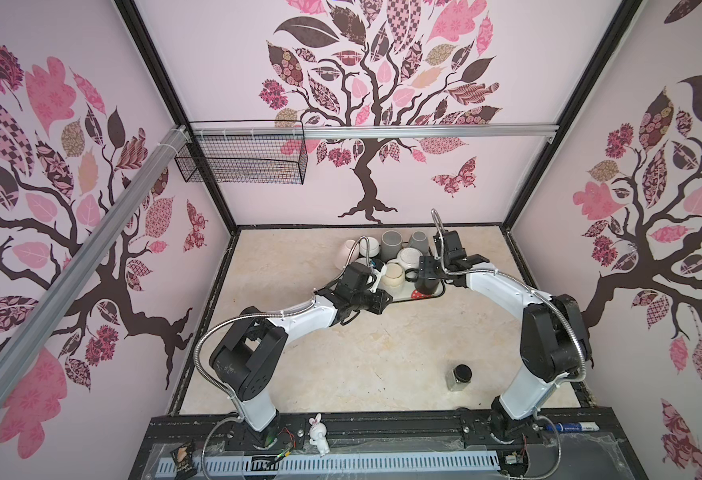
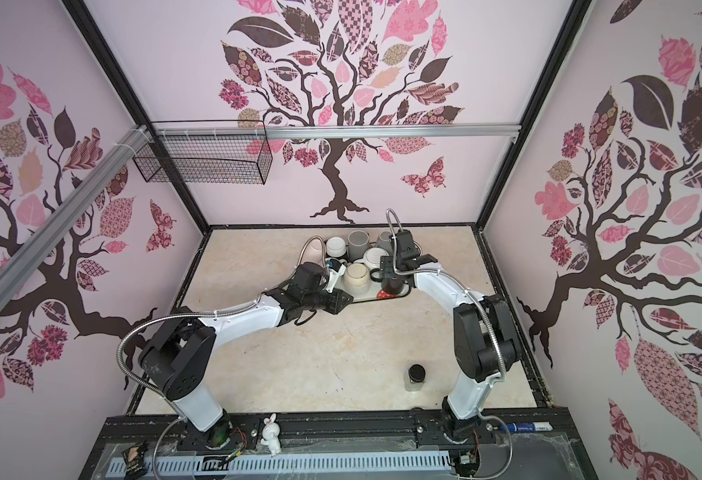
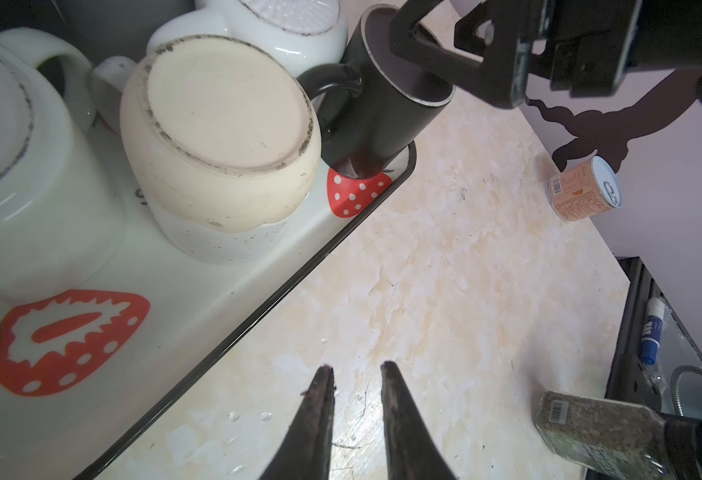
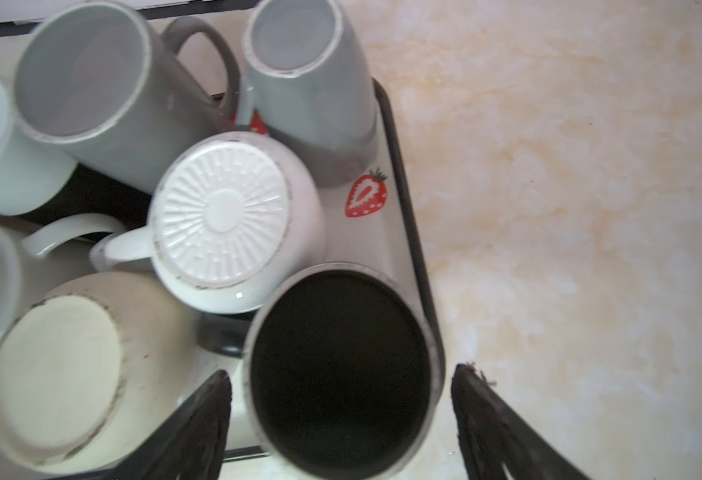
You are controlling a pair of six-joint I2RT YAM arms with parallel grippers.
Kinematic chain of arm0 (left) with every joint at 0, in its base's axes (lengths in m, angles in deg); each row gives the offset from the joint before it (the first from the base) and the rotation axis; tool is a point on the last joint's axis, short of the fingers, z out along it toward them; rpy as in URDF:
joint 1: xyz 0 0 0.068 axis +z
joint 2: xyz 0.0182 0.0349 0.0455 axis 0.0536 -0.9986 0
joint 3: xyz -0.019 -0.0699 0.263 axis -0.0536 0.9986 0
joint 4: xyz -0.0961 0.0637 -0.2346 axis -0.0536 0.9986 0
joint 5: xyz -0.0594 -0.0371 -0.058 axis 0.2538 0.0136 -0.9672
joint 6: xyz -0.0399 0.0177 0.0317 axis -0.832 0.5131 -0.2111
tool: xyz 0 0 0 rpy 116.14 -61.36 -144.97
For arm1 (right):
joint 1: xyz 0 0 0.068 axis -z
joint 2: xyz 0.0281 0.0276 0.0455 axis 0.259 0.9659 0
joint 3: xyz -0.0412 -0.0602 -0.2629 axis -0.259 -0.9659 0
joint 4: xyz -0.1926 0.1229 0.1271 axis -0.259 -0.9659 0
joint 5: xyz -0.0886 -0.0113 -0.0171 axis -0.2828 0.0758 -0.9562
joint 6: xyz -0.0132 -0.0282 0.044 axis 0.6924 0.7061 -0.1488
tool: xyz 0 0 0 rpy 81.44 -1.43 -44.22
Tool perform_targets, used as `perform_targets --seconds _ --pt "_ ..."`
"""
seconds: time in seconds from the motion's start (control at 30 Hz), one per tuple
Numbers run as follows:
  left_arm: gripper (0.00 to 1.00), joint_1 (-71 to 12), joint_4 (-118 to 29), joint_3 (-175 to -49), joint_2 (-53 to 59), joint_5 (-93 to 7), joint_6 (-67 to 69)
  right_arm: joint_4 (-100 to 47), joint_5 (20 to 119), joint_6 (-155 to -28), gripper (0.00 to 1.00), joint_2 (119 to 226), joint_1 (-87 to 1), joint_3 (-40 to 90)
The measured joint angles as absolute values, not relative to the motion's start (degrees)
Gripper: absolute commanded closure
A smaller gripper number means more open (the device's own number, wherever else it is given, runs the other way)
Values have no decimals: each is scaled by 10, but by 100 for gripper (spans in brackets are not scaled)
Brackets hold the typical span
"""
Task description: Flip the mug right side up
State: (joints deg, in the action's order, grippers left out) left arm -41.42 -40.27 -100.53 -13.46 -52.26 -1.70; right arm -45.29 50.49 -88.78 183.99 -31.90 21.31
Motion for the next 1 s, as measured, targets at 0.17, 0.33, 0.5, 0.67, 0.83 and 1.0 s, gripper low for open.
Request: perform_targets --seconds 0.17,0.33,0.5,0.67,0.83,1.0 --pt "77 -414 -403 -1005 -135 -521 -15 -460 513 -888 14 1873 -313 243" --pt "77 -414 -398 -1005 -135 -520 -10 -462 524 -888 14 1903 -314 272" --pt "77 -414 -392 -1005 -135 -520 -6 -461 532 -884 16 1907 -313 276" --pt "77 -414 -390 -1005 -135 -520 -3 -461 536 -878 14 1907 -313 276" --pt "77 -414 -386 -1005 -135 -520 -2 -462 542 -875 12 1903 -313 274" --pt "77 -414 -386 -1005 -135 -521 -2 -469 552 -876 10 1886 -314 261"
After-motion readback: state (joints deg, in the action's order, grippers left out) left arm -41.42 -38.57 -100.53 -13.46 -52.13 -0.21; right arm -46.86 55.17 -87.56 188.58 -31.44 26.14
